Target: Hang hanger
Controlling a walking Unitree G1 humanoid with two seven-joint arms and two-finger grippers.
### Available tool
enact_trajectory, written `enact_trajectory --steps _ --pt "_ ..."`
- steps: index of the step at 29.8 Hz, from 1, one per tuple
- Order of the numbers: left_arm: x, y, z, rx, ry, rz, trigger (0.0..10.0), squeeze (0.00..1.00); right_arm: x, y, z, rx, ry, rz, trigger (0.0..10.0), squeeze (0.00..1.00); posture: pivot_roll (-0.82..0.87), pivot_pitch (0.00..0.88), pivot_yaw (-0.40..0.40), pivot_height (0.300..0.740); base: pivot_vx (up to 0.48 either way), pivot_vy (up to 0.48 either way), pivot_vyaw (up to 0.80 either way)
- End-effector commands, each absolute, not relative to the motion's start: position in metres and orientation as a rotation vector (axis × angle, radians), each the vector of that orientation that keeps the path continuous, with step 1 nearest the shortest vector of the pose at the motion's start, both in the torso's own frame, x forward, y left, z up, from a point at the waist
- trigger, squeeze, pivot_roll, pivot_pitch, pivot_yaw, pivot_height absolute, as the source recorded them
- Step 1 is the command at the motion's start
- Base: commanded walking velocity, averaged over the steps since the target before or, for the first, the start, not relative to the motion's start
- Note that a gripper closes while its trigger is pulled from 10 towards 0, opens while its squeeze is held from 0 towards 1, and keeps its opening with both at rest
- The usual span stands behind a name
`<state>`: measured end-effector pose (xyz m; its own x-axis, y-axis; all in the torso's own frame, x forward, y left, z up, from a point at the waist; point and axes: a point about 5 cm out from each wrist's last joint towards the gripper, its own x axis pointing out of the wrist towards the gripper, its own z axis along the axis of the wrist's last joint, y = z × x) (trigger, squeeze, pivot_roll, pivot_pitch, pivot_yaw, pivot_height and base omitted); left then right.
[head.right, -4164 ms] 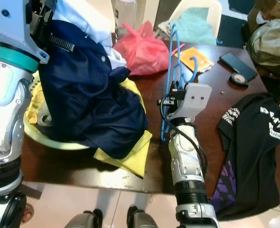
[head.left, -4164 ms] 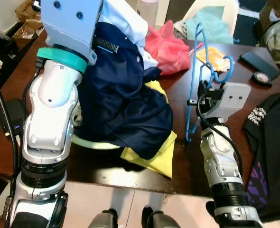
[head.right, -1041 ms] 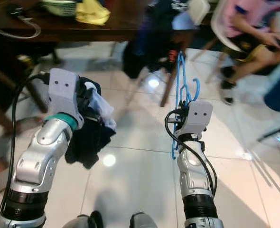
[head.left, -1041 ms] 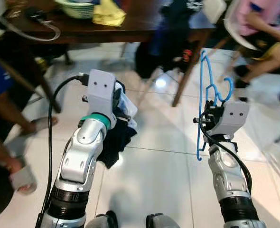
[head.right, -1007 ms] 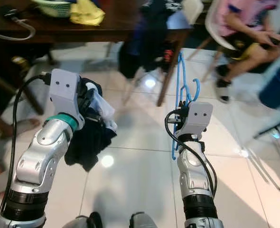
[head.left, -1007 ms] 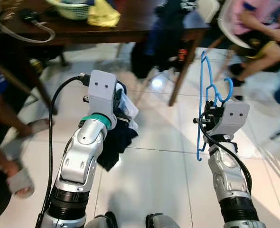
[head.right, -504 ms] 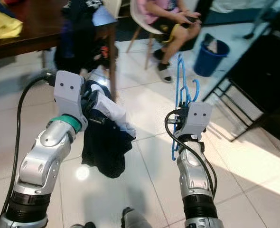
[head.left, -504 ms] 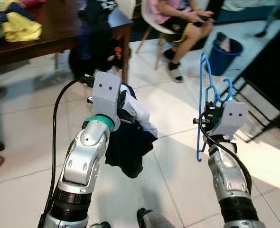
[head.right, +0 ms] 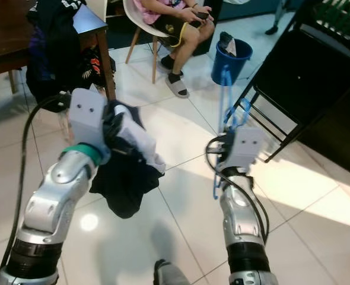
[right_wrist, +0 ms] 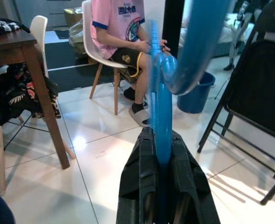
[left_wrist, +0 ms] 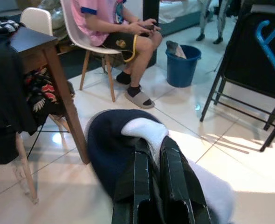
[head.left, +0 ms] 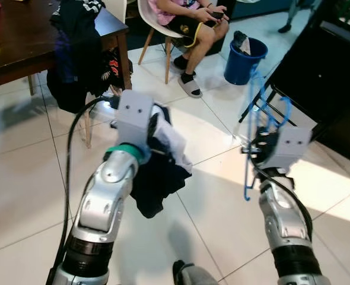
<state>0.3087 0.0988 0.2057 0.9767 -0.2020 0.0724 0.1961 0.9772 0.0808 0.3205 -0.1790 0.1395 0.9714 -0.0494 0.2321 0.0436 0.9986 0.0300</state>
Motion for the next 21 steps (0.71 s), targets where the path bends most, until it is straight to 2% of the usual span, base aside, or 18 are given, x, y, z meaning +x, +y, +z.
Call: enact_trajectory --steps 1,10,16,21 --pt "0.307 0.092 0.208 0.072 -0.101 -0.226 10.0 0.0 0.317 -0.188 0.134 0.028 -0.211 -0.081 10.0 0.0 -0.01 0.074 0.005 0.74 0.0 0.0 -0.8" --pt "0.307 0.101 0.208 0.096 -0.093 -0.249 10.0 0.0 0.317 -0.189 0.136 0.024 -0.219 -0.083 10.0 0.0 -0.01 0.073 0.011 0.74 0.0 0.0 -0.8" --pt "0.31 0.114 0.208 0.116 -0.088 -0.214 10.0 0.0 0.319 -0.189 0.138 0.021 -0.221 -0.082 10.0 0.0 0.0 0.074 0.007 0.74 0.0 0.0 -0.13" --pt "0.31 0.114 0.208 0.126 -0.091 -0.21 10.0 0.0 0.32 -0.188 0.139 0.02 -0.223 -0.077 10.0 0.0 0.0 0.071 0.005 0.74 0.0 0.0 0.0"
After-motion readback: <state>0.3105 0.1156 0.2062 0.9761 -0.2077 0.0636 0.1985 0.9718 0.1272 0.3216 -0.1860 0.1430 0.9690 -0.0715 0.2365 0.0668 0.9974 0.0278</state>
